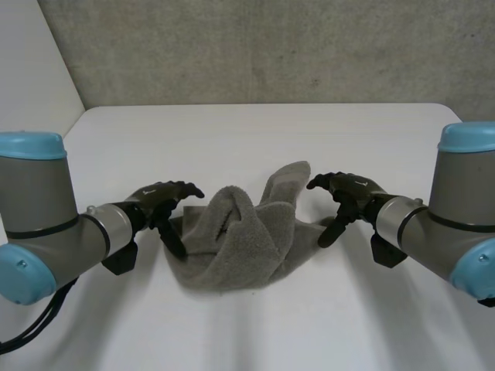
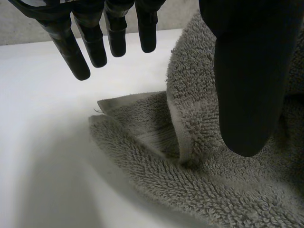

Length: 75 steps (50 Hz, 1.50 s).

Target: Fold the laundry

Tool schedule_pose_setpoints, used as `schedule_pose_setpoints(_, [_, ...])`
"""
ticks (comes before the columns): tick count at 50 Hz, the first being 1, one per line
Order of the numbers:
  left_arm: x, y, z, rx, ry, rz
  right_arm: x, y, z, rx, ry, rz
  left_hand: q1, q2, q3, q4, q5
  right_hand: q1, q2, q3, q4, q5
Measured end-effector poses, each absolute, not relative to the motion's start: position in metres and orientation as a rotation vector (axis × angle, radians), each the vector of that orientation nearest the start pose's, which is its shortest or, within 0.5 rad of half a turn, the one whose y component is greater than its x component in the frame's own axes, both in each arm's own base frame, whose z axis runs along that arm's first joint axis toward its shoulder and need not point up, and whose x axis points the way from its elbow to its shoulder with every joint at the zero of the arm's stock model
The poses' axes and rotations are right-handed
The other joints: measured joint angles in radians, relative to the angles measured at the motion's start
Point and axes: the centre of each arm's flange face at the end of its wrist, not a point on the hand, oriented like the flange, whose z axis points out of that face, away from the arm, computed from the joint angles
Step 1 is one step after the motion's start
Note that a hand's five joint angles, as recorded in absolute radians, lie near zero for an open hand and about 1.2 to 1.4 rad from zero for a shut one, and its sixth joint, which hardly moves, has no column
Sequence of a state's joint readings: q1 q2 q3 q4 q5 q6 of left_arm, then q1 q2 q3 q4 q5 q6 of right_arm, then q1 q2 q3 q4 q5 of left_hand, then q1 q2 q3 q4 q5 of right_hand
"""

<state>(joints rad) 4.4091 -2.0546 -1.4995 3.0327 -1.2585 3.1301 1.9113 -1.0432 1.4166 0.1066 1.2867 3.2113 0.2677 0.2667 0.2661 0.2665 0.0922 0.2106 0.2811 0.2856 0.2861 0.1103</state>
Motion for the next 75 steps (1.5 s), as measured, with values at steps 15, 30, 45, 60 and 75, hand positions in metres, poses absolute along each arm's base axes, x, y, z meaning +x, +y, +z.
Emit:
schedule_pose_setpoints(15, [-0.278, -0.278, 0.151, 0.836, 3.024, -1.759, 0.302, -0.282, 0.143, -0.509, 2.224, -1.262, 0.381, 0.375, 0.374, 0.374, 0.373, 0.260, 0.265, 0.263, 0.261, 0.239])
schedule_pose_setpoints(30, [-0.296, -0.294, 0.146, 0.909, 2.912, -1.930, 0.320, -0.300, 0.164, -0.533, 2.140, -1.441, 0.860, 0.922, 0.921, 0.921, 0.906, 0.739, 0.893, 0.893, 0.901, 0.851])
schedule_pose_setpoints(45, [-0.310, -0.358, 0.377, 0.647, 1.594, -3.018, 0.330, -0.349, 0.378, -0.737, 1.287, -2.690, 0.888, 0.948, 0.948, 0.950, 0.937, 0.755, 0.894, 0.893, 0.902, 0.855])
schedule_pose_setpoints(60, [-0.302, -0.329, 0.314, 0.744, 1.694, -2.870, 0.320, -0.316, 0.303, -0.936, 1.431, -2.607, 0.894, 0.948, 0.949, 0.950, 0.941, 0.755, 0.894, 0.897, 0.906, 0.870])
schedule_pose_setpoints(75, [-0.282, -0.253, 0.119, 1.276, 2.209, -1.976, 0.292, -0.264, 0.132, -1.267, 2.165, -1.772, 0.898, 0.949, 0.949, 0.950, 0.941, 0.755, 0.894, 0.897, 0.906, 0.871])
